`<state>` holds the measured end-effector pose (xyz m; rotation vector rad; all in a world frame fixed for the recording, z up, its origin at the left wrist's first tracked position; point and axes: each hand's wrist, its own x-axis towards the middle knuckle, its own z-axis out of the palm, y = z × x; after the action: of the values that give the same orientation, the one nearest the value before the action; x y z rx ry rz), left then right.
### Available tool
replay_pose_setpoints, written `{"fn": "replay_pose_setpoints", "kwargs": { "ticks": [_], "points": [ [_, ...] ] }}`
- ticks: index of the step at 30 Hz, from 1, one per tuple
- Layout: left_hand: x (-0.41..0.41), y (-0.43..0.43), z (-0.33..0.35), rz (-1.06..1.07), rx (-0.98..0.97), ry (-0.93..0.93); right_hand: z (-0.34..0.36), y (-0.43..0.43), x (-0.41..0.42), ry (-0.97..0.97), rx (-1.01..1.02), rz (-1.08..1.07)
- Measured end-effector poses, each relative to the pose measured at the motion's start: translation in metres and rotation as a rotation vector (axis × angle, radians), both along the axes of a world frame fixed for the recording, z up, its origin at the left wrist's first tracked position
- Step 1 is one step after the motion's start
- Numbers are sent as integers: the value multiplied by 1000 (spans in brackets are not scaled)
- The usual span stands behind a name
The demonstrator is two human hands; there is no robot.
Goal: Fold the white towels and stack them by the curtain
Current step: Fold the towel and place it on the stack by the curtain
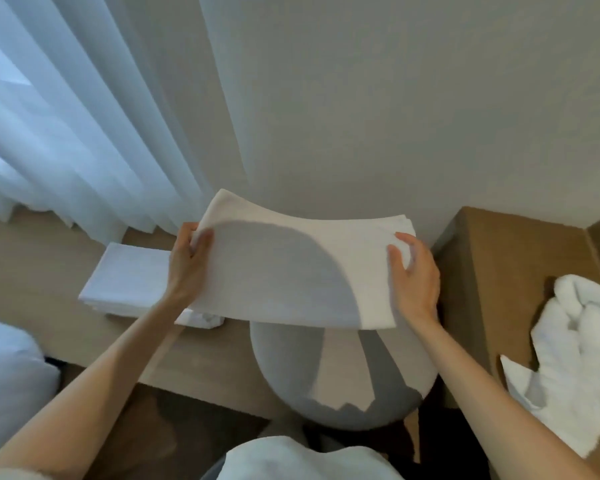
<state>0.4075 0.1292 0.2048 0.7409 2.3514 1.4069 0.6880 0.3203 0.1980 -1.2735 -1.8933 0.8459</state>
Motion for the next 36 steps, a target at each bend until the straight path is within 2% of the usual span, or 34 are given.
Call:
{"fn": "replay_pose_setpoints", "kwargs": {
  "ticks": [7,14,19,24,31,36],
  "points": [
    [-19,-60,-12,258,-36,-18,-16,-3,-66,-38,-69,244],
    [-62,-112,-35,377,-60,-108,-33,-30,-133,-46,-83,375],
    [-116,-144,-63,408,-35,-163,-56,-62,-189,-64,-135,319],
    [-199,-176,-82,384,-75,-125,-76,-111,-258,-89,-210,245],
    [-331,-210,-91,223,-135,-159,-90,-179,-363,-138,-223,56],
    [-395,-211,-108,169,-147,-200,-100,-201,-414,-163,-236,-47]
  ]
}}
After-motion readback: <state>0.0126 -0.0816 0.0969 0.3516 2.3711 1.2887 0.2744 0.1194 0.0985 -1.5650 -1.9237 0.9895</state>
